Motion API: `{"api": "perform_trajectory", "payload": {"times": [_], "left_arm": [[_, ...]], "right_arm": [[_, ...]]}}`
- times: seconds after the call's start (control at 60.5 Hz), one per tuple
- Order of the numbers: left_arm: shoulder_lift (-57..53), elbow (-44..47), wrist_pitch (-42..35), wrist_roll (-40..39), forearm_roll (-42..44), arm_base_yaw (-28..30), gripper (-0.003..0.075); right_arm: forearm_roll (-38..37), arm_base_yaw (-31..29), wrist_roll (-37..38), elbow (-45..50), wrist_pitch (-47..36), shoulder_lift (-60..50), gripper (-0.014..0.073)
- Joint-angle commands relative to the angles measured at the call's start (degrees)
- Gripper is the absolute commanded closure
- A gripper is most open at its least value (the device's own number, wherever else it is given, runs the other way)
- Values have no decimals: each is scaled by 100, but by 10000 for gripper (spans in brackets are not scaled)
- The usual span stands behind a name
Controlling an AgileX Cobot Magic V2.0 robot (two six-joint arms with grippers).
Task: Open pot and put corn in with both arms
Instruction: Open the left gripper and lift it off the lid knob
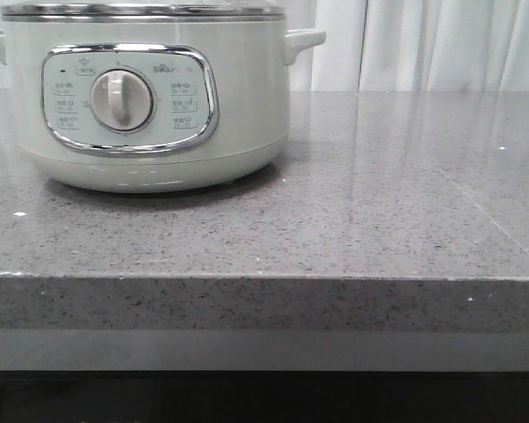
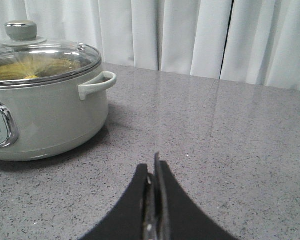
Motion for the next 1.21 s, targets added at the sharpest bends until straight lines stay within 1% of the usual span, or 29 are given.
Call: {"api": "perform_trajectory", "payload": {"times": [0.0, 0.017, 0.066, 0.264, 0.479, 0.628, 0.711, 0.793, 0.942, 1.19], "left_arm": [[-643, 304, -598, 79, -70, 34, 649], [-725, 460, -677, 78, -70, 34, 682], [-1062, 841, -877, 78, -70, 34, 738], [-2434, 2523, -1503, 78, -112, 34, 739], [-3997, 4341, -2133, 78, -579, 34, 739], [-5199, 5704, -2651, 78, -584, 34, 739], [-5909, 6280, -2778, 78, -584, 34, 739], [-6488, 6706, -2781, 78, -584, 34, 739], [-7190, 7120, -2803, 78, -584, 34, 739], [-7349, 7396, -2791, 78, -584, 34, 739]], "right_arm": [[-19, -18, -44, -143, -479, 26, 658], [-19, -18, -44, -143, -479, 26, 658], [-19, -18, -44, -143, -479, 26, 658], [-19, -18, -44, -143, -479, 26, 658], [-19, -18, -44, -143, -479, 26, 658], [-19, -18, -44, -143, -474, 26, 658], [-19, -18, -44, -143, -474, 26, 658], [-19, -18, -44, -143, -474, 26, 658], [-19, -18, -44, -143, -474, 26, 658], [-19, -18, -44, -143, -479, 26, 658]]}}
